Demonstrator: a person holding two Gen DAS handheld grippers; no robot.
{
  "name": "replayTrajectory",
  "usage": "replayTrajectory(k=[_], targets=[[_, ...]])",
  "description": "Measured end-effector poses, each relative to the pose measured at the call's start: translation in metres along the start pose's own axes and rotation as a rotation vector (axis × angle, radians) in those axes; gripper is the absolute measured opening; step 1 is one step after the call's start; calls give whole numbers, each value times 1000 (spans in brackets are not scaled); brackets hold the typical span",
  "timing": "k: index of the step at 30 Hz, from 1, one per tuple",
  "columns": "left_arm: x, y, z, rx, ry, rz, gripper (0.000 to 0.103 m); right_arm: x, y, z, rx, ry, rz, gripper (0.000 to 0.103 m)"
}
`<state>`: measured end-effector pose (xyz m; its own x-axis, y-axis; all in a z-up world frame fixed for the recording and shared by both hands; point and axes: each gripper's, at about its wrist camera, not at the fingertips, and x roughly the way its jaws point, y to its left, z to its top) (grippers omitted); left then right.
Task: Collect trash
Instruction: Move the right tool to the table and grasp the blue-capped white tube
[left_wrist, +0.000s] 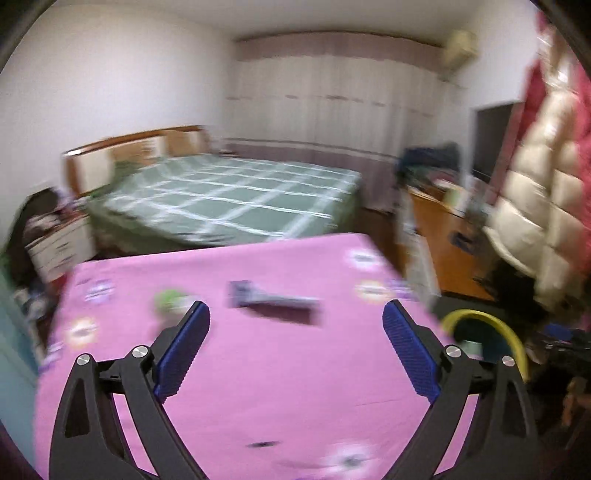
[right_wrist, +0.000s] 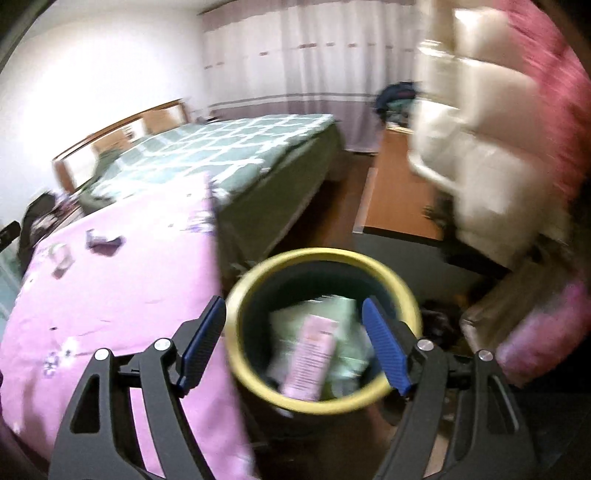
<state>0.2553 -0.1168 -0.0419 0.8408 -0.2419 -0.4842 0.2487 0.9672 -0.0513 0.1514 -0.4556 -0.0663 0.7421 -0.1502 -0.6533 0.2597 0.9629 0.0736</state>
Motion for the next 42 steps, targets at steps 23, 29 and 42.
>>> replayTrajectory(k=[23,29,42], targets=[[28,190,-72,-216,69,366,94,184,320,78,-587,151,314,72],[28,186,-70,-224,81,352,94,224,340,83,-669,205,286,72],[30,180,-70,-222,87,341,94,228,323,79,-623,266,382,47]])
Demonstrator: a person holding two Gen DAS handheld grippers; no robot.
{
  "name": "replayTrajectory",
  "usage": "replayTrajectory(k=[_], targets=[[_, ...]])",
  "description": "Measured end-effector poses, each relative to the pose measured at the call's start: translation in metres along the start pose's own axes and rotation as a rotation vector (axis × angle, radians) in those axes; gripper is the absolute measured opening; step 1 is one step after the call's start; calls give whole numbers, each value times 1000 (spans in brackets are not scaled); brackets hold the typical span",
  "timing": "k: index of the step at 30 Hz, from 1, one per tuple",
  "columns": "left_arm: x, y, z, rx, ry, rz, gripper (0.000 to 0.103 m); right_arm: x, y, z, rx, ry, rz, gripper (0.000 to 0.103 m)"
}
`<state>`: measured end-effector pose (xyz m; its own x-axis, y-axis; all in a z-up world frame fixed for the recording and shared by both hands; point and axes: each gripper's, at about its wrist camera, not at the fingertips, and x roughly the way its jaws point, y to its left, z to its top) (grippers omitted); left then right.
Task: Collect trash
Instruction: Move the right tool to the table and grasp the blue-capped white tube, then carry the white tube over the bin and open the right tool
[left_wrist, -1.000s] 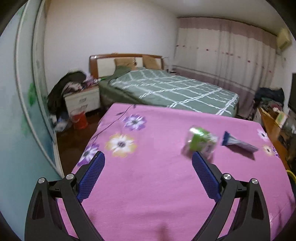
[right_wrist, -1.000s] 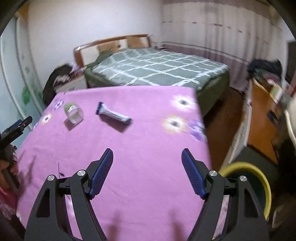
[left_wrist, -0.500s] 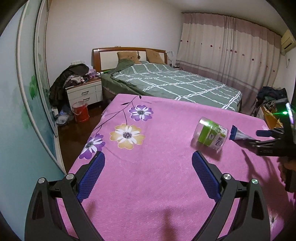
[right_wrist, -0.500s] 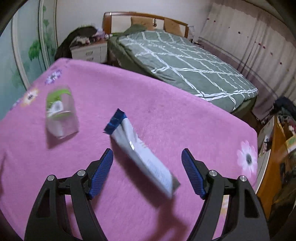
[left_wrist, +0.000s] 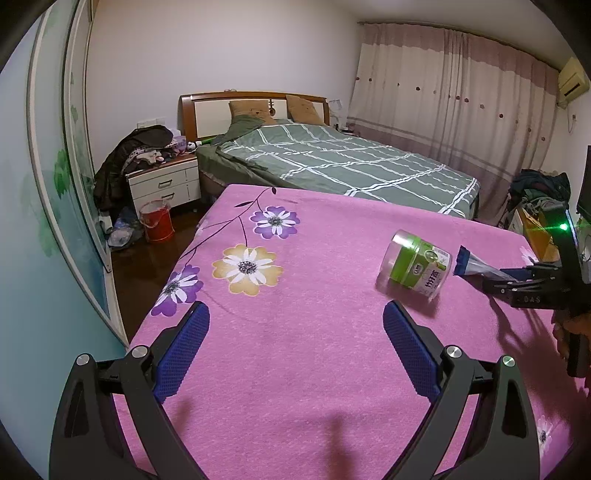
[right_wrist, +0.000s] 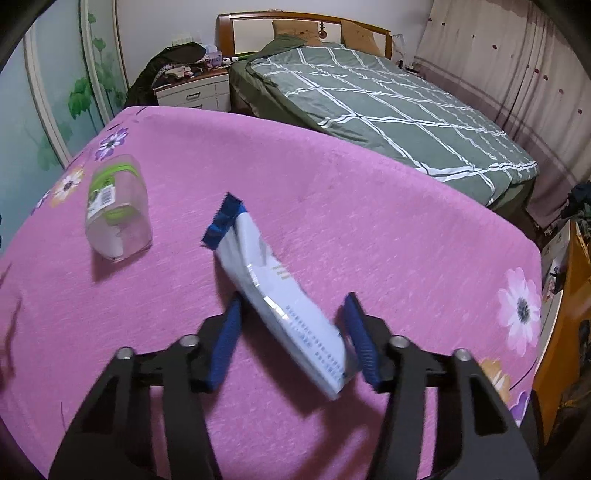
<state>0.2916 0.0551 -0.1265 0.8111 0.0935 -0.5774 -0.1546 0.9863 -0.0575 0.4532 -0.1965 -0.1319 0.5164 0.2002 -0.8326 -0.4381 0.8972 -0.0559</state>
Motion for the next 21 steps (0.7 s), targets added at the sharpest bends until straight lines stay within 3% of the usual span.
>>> replayTrajectory(k=[5,15,21], targets=[[0,-1,0,-1,1,0,94,-9,10,-10,37,-5,8,15],[-1,-3,-1,3,-2,-1,94,-60,13,-57,183,-63,45,10],[-1,-4,-1,5,-4,-1,94,-113,-8,-108,293,-119,-5,10]])
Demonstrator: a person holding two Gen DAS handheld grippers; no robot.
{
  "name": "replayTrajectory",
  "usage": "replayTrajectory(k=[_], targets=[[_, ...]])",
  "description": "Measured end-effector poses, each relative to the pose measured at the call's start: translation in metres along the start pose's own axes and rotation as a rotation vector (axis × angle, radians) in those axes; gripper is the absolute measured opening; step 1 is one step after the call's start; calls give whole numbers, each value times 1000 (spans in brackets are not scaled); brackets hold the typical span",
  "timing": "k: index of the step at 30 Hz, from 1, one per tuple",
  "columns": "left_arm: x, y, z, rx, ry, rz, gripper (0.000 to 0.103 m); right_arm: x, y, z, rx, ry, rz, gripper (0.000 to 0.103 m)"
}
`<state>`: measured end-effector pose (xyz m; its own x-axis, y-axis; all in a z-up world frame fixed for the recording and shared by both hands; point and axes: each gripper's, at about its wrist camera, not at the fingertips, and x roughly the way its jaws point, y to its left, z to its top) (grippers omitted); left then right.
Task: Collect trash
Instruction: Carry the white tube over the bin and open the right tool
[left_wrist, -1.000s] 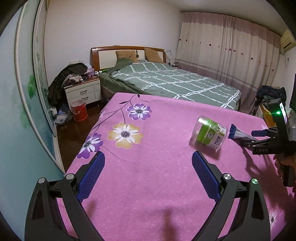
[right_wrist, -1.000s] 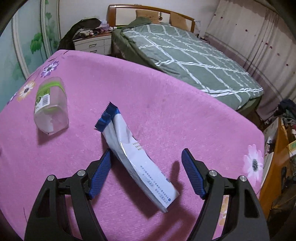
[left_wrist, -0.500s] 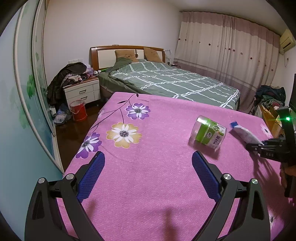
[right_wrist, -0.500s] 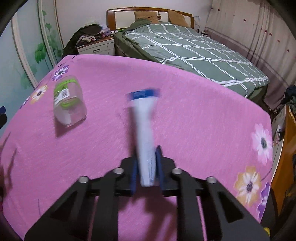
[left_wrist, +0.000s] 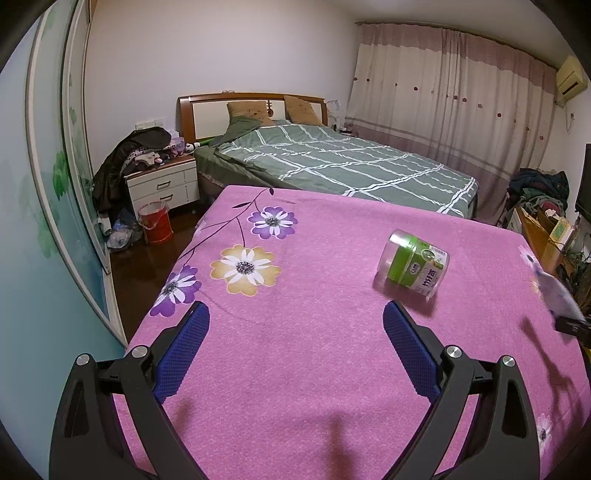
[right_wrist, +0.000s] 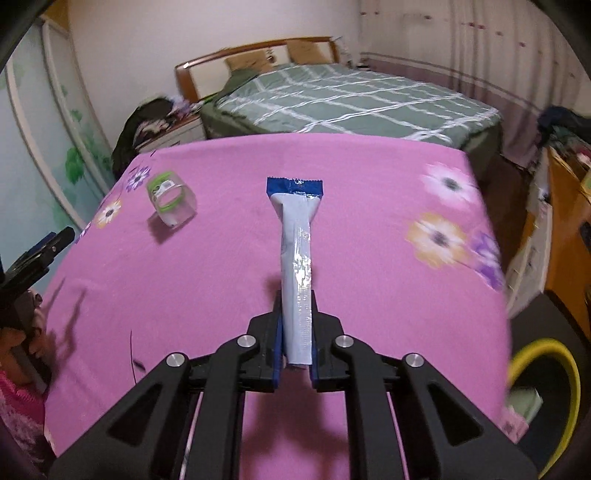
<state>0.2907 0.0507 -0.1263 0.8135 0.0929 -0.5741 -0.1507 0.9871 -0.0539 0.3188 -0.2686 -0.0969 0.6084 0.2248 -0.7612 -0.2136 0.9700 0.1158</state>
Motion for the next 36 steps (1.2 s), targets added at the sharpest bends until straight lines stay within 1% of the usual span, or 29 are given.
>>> replayTrajectory(k=[3,6,7,13,16,20,26,27,28,29,30,31,32,34,36], targets=[[0,0,0,1,1,0,94,-19,-17,-14,43,-21,-52,10],[0,0,0,0,0,1,94,-42,-46,-30,108,-40,-113,10],[0,0,0,-1,0,1,94,-53,-61,-40,143,-50,-153,10],[0,0,0,-5,2,0,94,-83,-115,-77,271,-52,-239,10],[-1,-1,0,-3,2,-1,94,-91,-140,-97,331,-38,-278,10],[-1,0,0,-3,1,2,95,-95,-159,-114,374,-21,-310,11],[0,1,0,-8,2,1,95,-91,-174,-125,398,-6,-352,12],[0,1,0,-6,2,0,95,-90,-175,-125,400,-3,-355,13],[0,0,0,-5,2,0,95,-89,-176,-125,404,-1,-361,19],[0,0,0,-4,1,0,95,-89,-177,-124,410,-3,-368,29],[0,1,-1,-3,0,0,95,-90,-179,-125,416,-8,-378,37],[0,1,-1,-2,-1,0,95,-90,-179,-126,417,-11,-382,48],[-1,1,-1,0,-1,0,95,-92,-178,-126,415,-17,-396,49],[1,1,-1,4,-1,0,95,-94,-174,-123,413,-25,-409,49],[0,0,-1,8,-1,-1,95,-95,-168,-118,402,-39,-395,49]])
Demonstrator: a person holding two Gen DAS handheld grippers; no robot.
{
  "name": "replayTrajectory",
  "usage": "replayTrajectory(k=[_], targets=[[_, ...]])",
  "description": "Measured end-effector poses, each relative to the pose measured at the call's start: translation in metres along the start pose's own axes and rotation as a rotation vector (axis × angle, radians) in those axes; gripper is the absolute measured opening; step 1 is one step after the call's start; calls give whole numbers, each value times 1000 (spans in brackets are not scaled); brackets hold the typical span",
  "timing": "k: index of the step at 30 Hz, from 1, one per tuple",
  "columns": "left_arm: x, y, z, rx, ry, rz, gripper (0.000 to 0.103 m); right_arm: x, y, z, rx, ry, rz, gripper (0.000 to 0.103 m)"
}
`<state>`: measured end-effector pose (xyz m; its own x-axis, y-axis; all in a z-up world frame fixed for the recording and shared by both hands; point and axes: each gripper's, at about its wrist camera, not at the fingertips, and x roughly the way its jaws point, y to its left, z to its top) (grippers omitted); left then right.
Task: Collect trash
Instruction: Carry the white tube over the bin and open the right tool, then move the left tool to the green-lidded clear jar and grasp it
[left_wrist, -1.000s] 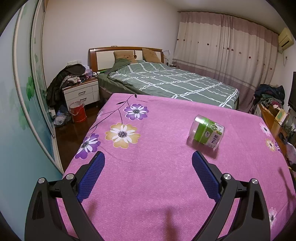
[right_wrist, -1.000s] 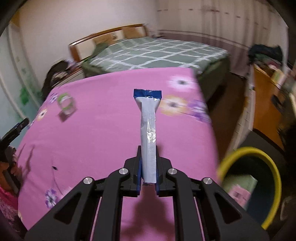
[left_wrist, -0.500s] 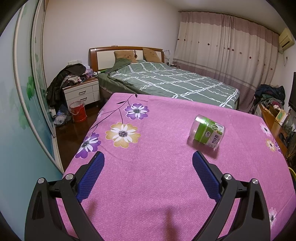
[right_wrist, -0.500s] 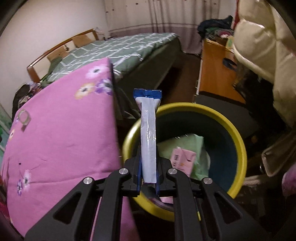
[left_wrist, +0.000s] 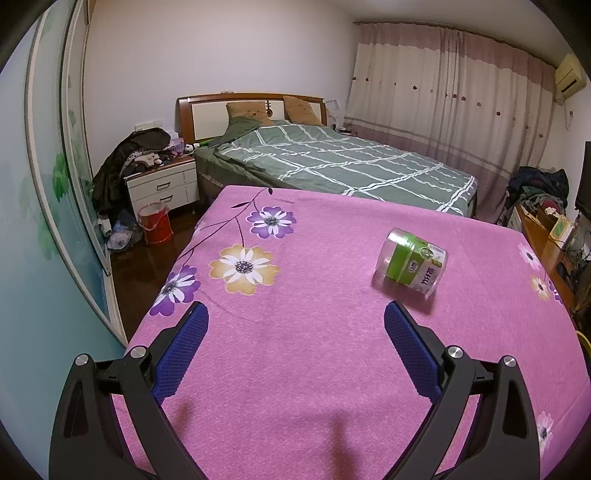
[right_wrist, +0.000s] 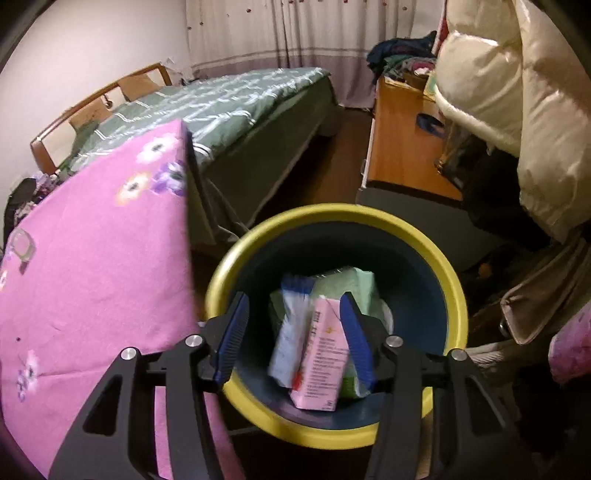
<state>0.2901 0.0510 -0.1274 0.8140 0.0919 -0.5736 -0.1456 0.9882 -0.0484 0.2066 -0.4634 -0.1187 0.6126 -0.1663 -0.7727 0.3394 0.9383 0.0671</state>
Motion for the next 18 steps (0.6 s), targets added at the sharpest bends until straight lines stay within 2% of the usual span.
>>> replayTrajectory(k=[2,4,7,12,18], targets=[[0,-1,0,4,0,-1,95,-6,19,4,-32,-27,30,49],[0,-2,0,12,-1,0,95,-8,51,11,-77,-51,99,50],[-1,-5,0,24,-4,0,95,3,107,18,-168,-48,176,53],[0,-8,0,37,11,-27,95,27,192,32,-318,-37,257,53],[12,-36,6,112,130,-142,96,44,224,32,-364,-1,263,53]])
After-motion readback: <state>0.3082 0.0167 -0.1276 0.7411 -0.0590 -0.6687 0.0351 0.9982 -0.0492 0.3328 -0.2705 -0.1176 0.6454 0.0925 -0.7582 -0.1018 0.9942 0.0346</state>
